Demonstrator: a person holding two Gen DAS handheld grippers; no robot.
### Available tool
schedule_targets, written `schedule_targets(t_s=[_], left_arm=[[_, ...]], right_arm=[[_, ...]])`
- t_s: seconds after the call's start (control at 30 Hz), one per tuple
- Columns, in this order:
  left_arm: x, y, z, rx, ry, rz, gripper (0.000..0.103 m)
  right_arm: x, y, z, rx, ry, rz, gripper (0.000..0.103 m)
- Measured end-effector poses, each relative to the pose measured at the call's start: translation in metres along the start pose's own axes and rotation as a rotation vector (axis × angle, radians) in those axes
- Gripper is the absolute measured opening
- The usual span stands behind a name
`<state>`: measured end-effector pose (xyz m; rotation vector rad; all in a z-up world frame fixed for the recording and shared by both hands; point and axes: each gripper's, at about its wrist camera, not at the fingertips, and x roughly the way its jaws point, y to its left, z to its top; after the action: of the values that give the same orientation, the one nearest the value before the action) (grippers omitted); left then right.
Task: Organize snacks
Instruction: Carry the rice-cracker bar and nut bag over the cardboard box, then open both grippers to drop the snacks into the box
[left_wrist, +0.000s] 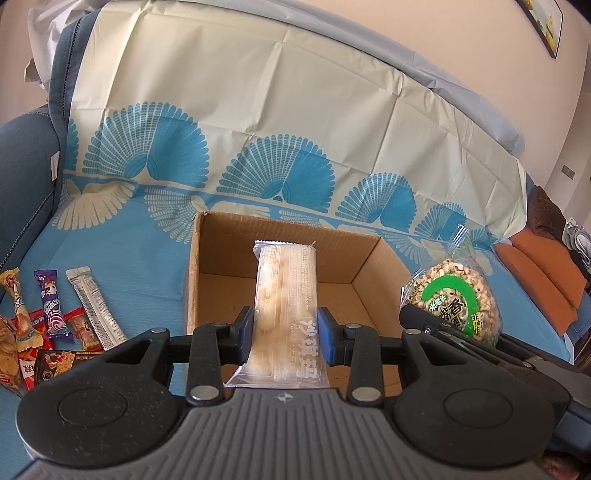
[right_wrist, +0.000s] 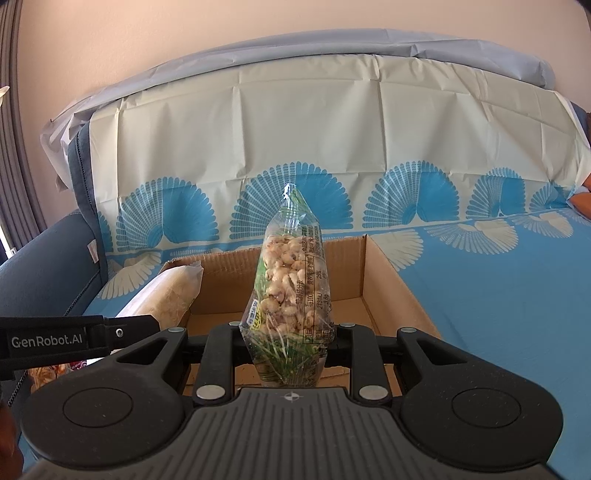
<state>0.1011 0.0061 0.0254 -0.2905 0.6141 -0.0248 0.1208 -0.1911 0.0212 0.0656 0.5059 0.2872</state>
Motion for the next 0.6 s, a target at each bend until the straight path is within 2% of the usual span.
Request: schedule_targets(t_s=[0.6], left_arm=[[-0.002,-0.0015,0.0009,-0.006,-0.006,0.001,0.039]], right_arm=[[0.0004,0.0019,-0.0012,-0.004,0.0,0.0,0.026]])
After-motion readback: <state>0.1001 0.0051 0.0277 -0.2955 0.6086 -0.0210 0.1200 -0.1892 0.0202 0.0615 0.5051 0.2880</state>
